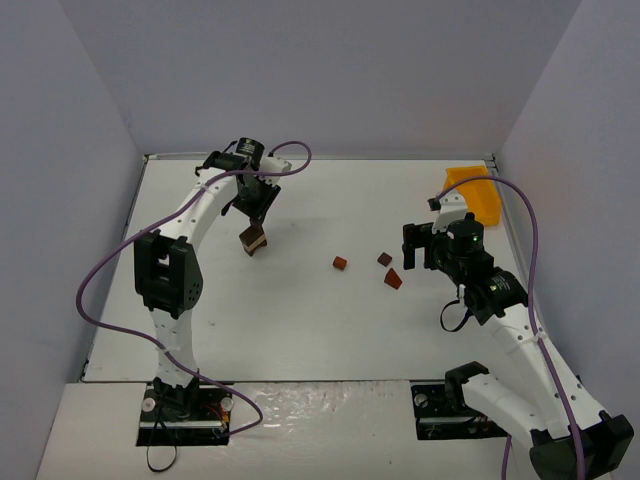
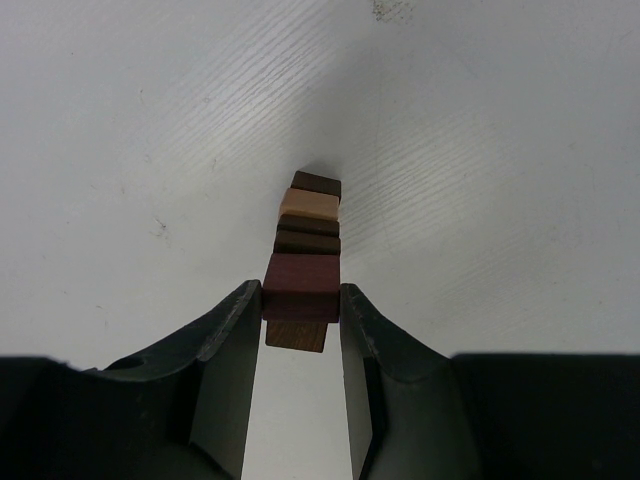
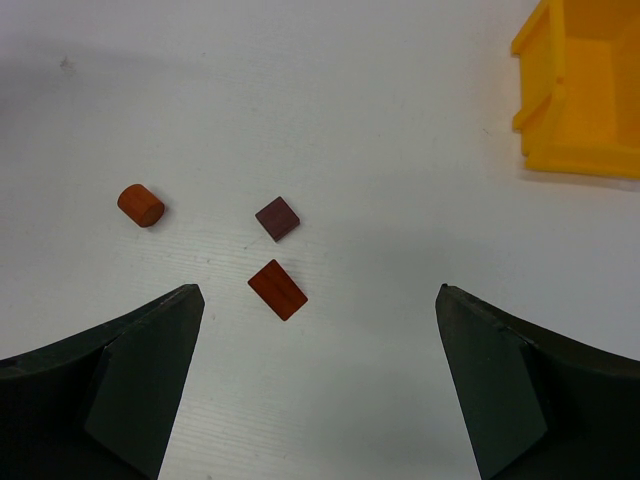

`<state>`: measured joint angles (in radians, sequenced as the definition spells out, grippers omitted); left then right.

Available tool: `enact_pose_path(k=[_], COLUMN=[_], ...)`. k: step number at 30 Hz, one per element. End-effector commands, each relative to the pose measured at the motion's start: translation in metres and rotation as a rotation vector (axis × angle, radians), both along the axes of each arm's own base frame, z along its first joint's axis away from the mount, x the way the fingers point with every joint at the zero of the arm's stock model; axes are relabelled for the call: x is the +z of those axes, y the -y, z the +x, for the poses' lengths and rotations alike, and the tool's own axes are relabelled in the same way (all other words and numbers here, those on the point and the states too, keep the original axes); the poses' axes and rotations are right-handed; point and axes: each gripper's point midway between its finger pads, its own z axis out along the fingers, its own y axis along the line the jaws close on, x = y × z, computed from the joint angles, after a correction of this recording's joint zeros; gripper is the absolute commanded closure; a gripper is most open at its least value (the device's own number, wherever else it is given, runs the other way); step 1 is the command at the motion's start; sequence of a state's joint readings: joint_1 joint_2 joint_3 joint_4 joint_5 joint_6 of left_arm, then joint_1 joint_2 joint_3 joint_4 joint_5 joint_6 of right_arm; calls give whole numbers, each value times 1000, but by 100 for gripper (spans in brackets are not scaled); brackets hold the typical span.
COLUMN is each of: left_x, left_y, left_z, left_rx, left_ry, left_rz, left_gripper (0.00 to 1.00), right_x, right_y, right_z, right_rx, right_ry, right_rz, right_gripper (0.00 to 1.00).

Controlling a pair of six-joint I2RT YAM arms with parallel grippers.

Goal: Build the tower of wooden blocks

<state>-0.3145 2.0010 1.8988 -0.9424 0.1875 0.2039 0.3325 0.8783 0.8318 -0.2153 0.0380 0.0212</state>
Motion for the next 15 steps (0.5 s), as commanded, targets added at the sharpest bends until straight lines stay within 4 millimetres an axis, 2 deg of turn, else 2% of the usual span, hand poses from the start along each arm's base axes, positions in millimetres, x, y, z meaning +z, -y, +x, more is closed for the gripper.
enact_pose_path(k=[1, 11, 15], left_x=[13, 13, 14], left_y=[0, -1, 0], left_z=[0, 0, 0], left_rx=[1, 7, 7], left_ry=[27, 25, 29], left_rz=[-19, -17, -19], left_gripper=[80, 78, 74], right_x=[12, 13, 12], right_y=[4, 3, 4], right_z=[5, 5, 5], right_rx=[-15, -13, -14], right_ry=[55, 56, 54], right_rz=[1, 4, 3], right_gripper=[0, 0, 0])
